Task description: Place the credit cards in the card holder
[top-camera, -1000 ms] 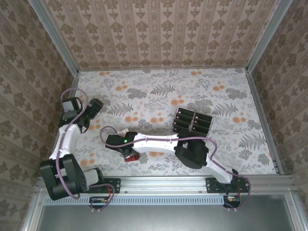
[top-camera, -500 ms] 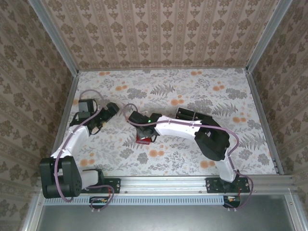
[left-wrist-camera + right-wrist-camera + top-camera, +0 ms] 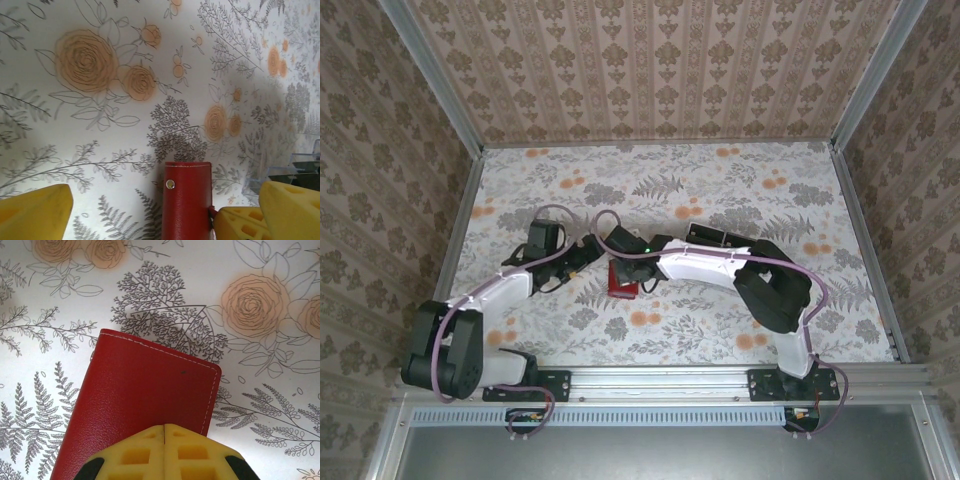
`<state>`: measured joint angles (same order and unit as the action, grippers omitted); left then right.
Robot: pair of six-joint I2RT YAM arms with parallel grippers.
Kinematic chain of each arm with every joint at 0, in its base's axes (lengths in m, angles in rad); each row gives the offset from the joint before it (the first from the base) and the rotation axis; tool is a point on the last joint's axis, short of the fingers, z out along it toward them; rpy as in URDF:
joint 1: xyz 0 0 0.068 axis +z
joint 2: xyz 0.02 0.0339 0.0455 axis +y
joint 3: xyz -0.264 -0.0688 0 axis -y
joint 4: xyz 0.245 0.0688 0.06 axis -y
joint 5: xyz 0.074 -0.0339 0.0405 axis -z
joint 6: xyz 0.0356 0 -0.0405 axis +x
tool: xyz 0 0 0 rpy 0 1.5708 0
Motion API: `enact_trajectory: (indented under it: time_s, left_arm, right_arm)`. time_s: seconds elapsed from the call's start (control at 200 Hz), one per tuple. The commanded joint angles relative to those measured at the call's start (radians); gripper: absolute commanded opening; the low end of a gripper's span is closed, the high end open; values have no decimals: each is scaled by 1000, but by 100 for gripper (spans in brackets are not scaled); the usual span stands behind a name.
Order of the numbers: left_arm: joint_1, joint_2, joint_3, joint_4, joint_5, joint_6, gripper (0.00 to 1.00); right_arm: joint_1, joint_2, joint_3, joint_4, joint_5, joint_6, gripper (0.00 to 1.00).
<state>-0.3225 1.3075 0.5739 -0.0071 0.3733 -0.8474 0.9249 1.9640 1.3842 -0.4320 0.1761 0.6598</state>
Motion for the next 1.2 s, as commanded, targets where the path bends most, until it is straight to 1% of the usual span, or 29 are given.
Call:
enact_trajectory:
  time_s: [0.0, 0.16, 0.285, 0.455, 0.625, 0.635, 0.65, 0.735, 0.835, 0.915, 1.02, 1.1, 1.195]
  left_arm:
    - [-26, 11, -41, 89, -22, -68, 93]
    - [-63, 46, -63, 172, -20, -113, 86]
    - [-88, 73, -75, 231, -19, -142, 83]
    - [-117, 100, -72, 269, -23, -159, 81]
    - [-126, 119, -73, 301, -28, -176, 73]
    - [-148, 121, -74, 302, -28, -176, 72]
    - [-157, 123, -74, 305, -29, -178, 71]
    - [-168, 134, -80, 328, -34, -191, 68]
    - [-184, 155, -82, 362, -34, -203, 61]
    - [-196, 171, -84, 388, -34, -211, 54]
    - [-204, 187, -89, 414, -38, -218, 39]
    - [-205, 190, -101, 443, -48, -223, 24]
    - [-202, 184, -112, 460, -67, -215, 3]
  right_arm:
    - [-15, -56, -34, 54, -33, 29, 0]
    - [-30, -68, -56, 84, -56, 50, 0]
    - [-38, -73, -66, 101, -71, 65, 0]
    - [-44, -78, -73, 109, -78, 73, 0]
    - [-50, -86, -85, 120, -79, 86, 0]
    - [-50, -87, -86, 120, -79, 86, 0]
    - [-50, -87, -86, 119, -79, 87, 0]
    - [-53, -92, -91, 123, -79, 89, 0]
    - [-55, -97, -100, 131, -81, 95, 0]
    - [-57, -102, -106, 137, -82, 99, 0]
    - [-60, -107, -116, 142, -82, 102, 0]
    - [-64, -116, -127, 142, -80, 104, 0]
    - [-72, -136, -156, 145, -76, 109, 0]
